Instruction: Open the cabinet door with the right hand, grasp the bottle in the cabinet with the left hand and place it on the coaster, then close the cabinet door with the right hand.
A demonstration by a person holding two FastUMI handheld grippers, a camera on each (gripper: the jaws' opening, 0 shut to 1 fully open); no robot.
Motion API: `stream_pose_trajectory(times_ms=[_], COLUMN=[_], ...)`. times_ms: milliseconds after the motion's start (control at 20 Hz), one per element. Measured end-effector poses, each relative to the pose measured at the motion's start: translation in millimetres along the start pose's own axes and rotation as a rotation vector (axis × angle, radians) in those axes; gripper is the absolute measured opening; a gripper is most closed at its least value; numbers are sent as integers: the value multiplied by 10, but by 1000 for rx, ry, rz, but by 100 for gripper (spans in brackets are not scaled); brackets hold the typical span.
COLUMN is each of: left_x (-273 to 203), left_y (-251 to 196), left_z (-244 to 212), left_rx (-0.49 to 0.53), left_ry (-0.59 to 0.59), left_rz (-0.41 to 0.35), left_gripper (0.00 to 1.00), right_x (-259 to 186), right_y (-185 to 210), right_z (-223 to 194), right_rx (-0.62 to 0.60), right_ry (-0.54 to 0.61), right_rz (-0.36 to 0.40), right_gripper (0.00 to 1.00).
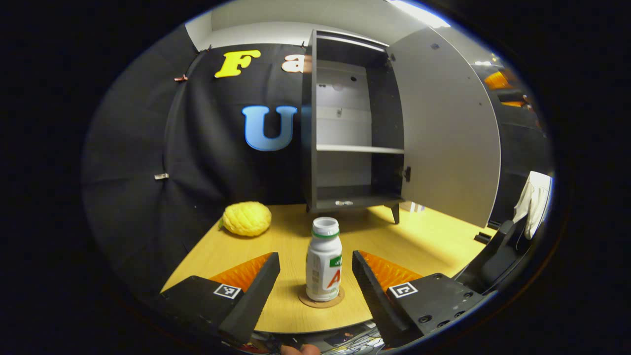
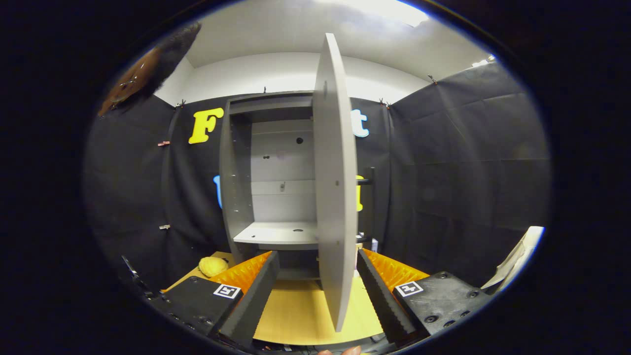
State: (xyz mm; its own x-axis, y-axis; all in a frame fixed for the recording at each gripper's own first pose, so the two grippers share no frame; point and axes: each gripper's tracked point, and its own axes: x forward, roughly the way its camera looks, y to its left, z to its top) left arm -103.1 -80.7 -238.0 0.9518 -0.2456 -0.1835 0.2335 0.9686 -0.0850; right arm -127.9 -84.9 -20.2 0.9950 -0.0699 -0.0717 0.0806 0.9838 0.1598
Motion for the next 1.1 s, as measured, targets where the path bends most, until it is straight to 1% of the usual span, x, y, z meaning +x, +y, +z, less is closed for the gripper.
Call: stream_pose_trajectory(times_ms=[150, 200, 250, 300, 400, 450, 500, 550, 600, 650, 700, 750, 850, 900, 950, 1000, 1100], left_x=[-50, -60, -50, -20, 24, 65, 91, 102, 82, 91, 114, 138, 113, 101, 82, 27, 26], left_y=[153, 206, 236, 241, 216, 220, 251, 302, 374, 460, 518, 567, 704, 790, 865, 912, 1007], left_z=[430, 540, 622, 653, 597, 537, 452, 418, 421, 461, 513, 590, 873, 992, 1093, 1143, 1239], left_rx=[22, 43, 70, 101, 137, 117, 80, 40, 11, 0, 0, -25, -153, -195, -206, -196, -152], left_ry=[-48, -61, -66, -65, -58, -49, -31, -20, -20, -24, -28, -43, -88, -105, -115, -122, -125], left_rz=[60, 80, 90, 95, 75, 68, 71, 88, 113, 143, 164, 169, 182, 204, 228, 252, 281], left_gripper=[93, 93, 93, 93, 93, 93, 93, 93, 93, 94, 94, 94, 94, 94, 95, 95, 95], right_x=[14, 39, 75, 116, 220, 272, 329, 380, 430, 663, 763, 837, 995, 1061, 1116, 1161, 1208], right_y=[-341, -449, -566, -663, -875, -975, -1073, -1162, -1227, -1081, -1121, -1181, -1214, -1212, -1196, -1153, -1054], right_z=[84, 120, 154, 163, 151, 150, 158, 169, 172, 215, 211, 205, 240, 249, 255, 258, 269], right_rx=[9, 11, 6, -1, -5, 4, 13, 19, 21, 18, 9, 4, 12, 16, 15, 11, 3], right_ry=[-9, -17, -26, -28, -21, -17, -17, -18, -16, -19, -15, -7, -2, -1, 0, 1, 4], right_rz=[-58, -77, -100, -120, -158, -177, -198, -218, -232, -239, -242, -247, -253, -249, -241, -228, -209], right_gripper=[94, 97, 98, 100, 94, 98, 94, 94, 98, 98, 98, 97, 98, 98, 100, 98, 98])
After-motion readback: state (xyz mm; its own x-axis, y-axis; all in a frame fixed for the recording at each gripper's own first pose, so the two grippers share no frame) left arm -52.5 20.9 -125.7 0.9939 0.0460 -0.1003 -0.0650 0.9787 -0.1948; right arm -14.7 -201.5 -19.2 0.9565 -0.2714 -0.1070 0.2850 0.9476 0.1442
